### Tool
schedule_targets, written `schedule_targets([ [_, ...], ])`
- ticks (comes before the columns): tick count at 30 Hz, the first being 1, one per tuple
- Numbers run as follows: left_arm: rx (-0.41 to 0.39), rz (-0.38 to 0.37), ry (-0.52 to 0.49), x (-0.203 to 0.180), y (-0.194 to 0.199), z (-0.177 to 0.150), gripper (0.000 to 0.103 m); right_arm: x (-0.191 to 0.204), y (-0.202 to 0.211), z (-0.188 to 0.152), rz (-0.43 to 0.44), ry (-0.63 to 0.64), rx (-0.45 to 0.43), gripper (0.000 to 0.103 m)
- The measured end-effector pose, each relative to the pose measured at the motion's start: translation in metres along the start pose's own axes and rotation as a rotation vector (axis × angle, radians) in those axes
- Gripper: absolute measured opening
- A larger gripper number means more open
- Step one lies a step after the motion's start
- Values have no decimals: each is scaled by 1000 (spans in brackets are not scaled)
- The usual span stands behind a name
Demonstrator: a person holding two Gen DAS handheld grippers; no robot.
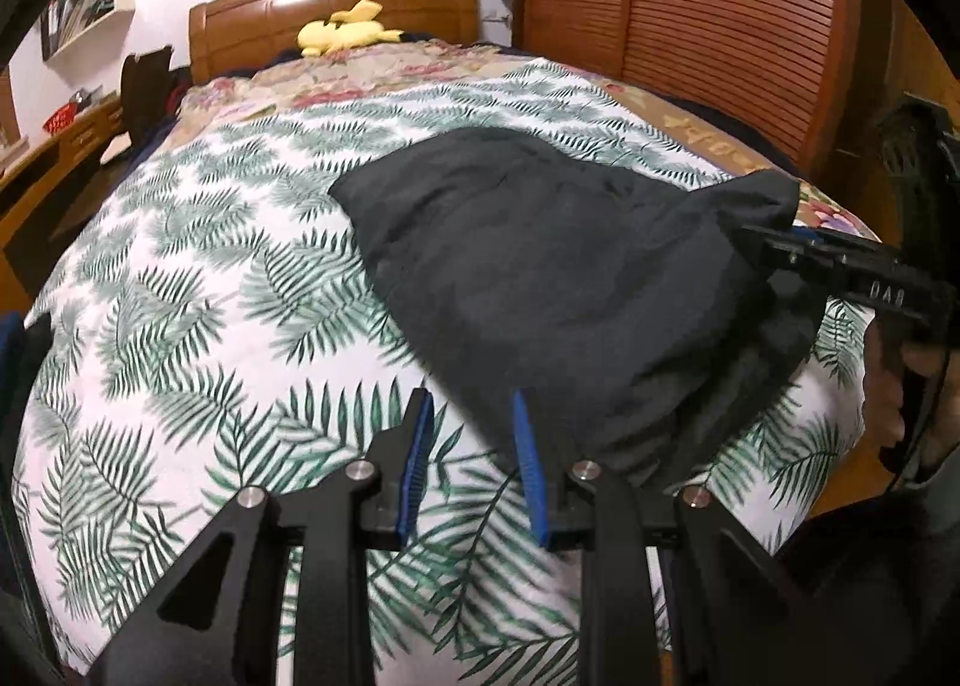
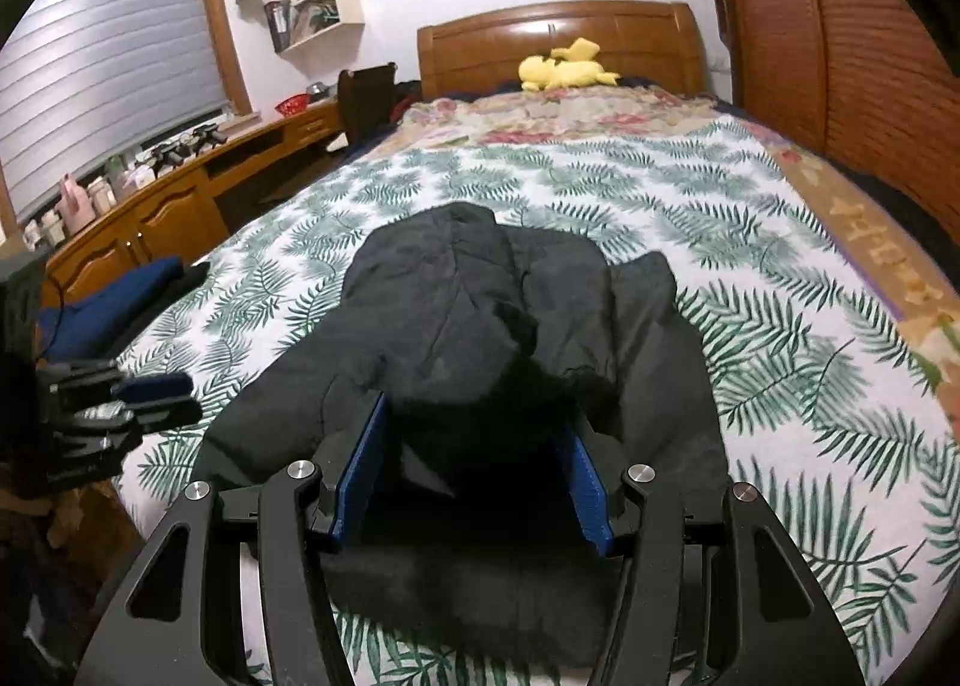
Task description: Fold large clothes
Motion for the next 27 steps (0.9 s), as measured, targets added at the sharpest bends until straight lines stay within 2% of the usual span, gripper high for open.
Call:
schedule_targets([
  [4,17,3,18,9,-2,-10,25,-4,-6,-2,37,-32,13,56],
  [5,20,5,21,11,-2,-12,25,-3,-6,-1,60,-31,12,44],
  [6,22,5,22,12,-2,-13,25,-1,-6,-1,88,-26,9,26],
  [9,23,5,26,13,-1,-15,25,10,5,2,102,21,-47,9],
  [15,6,-7,28,10,3,-9,25,24,55,18,72,84,-245,2],
  [18,-24,-14,20,5,6,0,25,16,76,19,45,68,-283,2],
  [19,-34,-15,18,4,7,3,25,12,84,16,8,73,-293,2],
  [23,-104,-52,26,-3,14,22,25,-1,91,1,-98,90,-260,1],
  [27,-146,-77,31,-7,10,42,25,-24,73,-31,-153,46,-111,1],
])
Point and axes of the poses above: each gripper's, at about its wrist camera, not at the fingertips, and y roughly against the way its jaws point, x to its left, z to its top, the point moved 1 cm from there along -y, roughly the way its jaws point, and after that the axes turned 3 degrees about -x, right-handed, at the moved point
